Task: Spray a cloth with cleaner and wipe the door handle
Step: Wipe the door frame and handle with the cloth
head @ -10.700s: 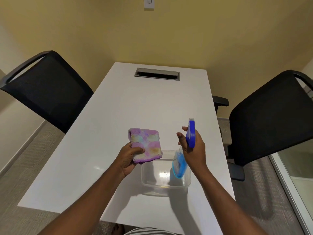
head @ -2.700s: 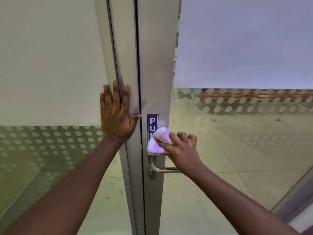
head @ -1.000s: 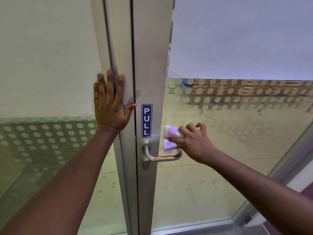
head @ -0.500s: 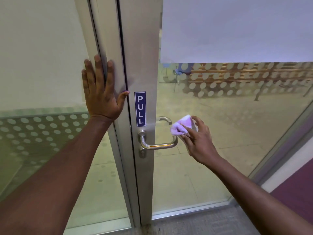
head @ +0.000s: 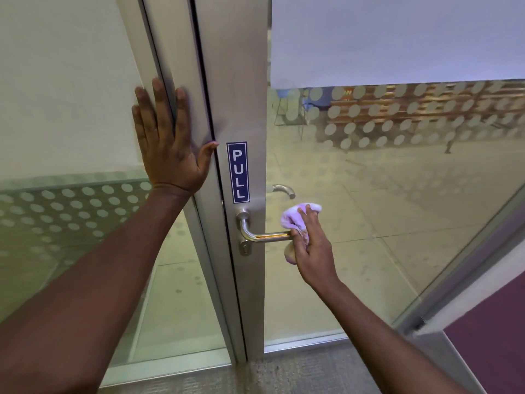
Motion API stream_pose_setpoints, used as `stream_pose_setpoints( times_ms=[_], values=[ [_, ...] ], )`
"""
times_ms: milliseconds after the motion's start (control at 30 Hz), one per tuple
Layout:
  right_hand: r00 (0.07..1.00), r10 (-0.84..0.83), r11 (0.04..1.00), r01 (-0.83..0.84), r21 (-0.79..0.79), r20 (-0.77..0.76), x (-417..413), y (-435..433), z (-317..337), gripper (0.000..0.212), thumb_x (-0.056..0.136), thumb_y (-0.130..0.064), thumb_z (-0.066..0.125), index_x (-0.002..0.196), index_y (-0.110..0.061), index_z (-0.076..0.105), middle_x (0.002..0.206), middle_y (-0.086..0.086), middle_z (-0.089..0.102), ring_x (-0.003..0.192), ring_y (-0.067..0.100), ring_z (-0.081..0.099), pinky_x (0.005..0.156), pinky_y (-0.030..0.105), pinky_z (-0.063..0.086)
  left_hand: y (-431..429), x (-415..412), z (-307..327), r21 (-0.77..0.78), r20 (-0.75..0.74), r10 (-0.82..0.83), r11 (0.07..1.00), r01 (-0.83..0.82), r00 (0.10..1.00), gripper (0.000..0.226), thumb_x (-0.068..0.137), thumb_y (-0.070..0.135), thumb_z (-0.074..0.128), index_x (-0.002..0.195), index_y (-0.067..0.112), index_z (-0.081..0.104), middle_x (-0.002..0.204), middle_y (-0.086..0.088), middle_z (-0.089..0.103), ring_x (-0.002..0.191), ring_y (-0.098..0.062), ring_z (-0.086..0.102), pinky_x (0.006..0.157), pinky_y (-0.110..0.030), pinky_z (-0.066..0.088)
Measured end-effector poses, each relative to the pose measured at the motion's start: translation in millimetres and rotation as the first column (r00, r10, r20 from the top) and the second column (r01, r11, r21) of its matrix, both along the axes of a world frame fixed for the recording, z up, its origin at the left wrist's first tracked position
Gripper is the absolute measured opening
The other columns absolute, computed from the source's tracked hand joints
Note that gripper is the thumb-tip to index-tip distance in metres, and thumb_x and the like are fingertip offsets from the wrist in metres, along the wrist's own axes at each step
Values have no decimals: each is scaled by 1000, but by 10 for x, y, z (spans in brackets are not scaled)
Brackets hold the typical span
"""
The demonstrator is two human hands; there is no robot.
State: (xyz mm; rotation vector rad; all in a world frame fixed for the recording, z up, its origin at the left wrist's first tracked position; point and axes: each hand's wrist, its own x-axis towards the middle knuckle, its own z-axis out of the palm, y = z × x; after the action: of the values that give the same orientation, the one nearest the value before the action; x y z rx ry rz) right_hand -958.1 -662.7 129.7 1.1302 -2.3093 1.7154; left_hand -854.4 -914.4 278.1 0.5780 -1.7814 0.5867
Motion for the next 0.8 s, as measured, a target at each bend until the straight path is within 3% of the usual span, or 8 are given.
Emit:
stream_pose_setpoints(
  times_ms=[67, 167, 200, 367, 467, 633, 800],
  values=[
    [999, -28, 999, 29, -38, 21, 53, -51, -17, 48, 99, -15, 48, 144, -29, 40, 158, -4, 29, 147, 15, 22, 113, 33, 34, 0, -1, 0, 0, -5, -6, 1000, 6, 1000, 82, 91, 63, 28, 152, 10, 19, 152, -30, 28, 141, -50, 17, 122, -47, 6],
    [997, -53, 996, 49, -74, -50, 192, -115, -75, 43, 98, -14, 46, 141, -18, 45, 156, -2, 30, 148, 10, 14, 110, 9, 25, -3, -3, -6, -6, -5, -10, 1000, 10, 1000, 81, 91, 63, 29, 153, 10, 18, 152, -30, 28, 141, -49, 16, 122, -46, 5],
    [996, -52, 996, 47, -70, -77, 227, -136, -102, 43, 98, -14, 46, 141, -13, 46, 156, 1, 31, 148, 8, 13, 111, 9, 23, -7, -4, -8, -6, -5, -12, 1000, 12, 1000, 81, 91, 62, 30, 153, 10, 18, 153, -29, 27, 142, -49, 15, 123, -46, 5],
    [992, -46, 999, 45, -9, -117, 274, -200, -207, 49, 99, -16, 42, 147, -11, 34, 158, 4, 27, 150, 17, 9, 118, 48, 21, -39, -8, -28, -4, -1, -11, 1000, 11, 1000, 81, 92, 62, 30, 154, 12, 15, 154, -28, 26, 143, -47, 13, 123, -46, 4],
    [963, -26, 995, 51, 89, -267, 324, -225, -295, 63, 97, -5, 48, 151, -12, 17, 160, 6, 20, 150, 24, 3, 115, 65, 16, -67, -19, -45, -2, 3, -11, 1000, 11, 1000, 81, 92, 62, 30, 154, 14, 11, 155, -26, 24, 145, -46, 11, 123, -46, 4],
    [927, -39, 984, 99, 145, -373, 452, -349, -317, 64, 96, -8, 47, 151, -7, 14, 160, 9, 19, 149, 29, 2, 114, 62, 4, -69, -13, -59, 4, -4, -17, 1000, 17, 1000, 80, 92, 62, 30, 154, 16, 10, 157, -23, 20, 150, -37, 2, 123, -45, 2],
    [883, -4, 975, 107, 193, -469, 621, -427, -262, 64, 102, -42, 28, 150, -2, 14, 159, 19, 16, 148, 37, 3, 116, 57, -6, -64, -12, -58, 1, -1, -39, 999, 39, 999, 79, 93, 61, 30, 154, 14, 12, 157, -22, 20, 149, -40, 4, 123, -46, 4]
  ],
)
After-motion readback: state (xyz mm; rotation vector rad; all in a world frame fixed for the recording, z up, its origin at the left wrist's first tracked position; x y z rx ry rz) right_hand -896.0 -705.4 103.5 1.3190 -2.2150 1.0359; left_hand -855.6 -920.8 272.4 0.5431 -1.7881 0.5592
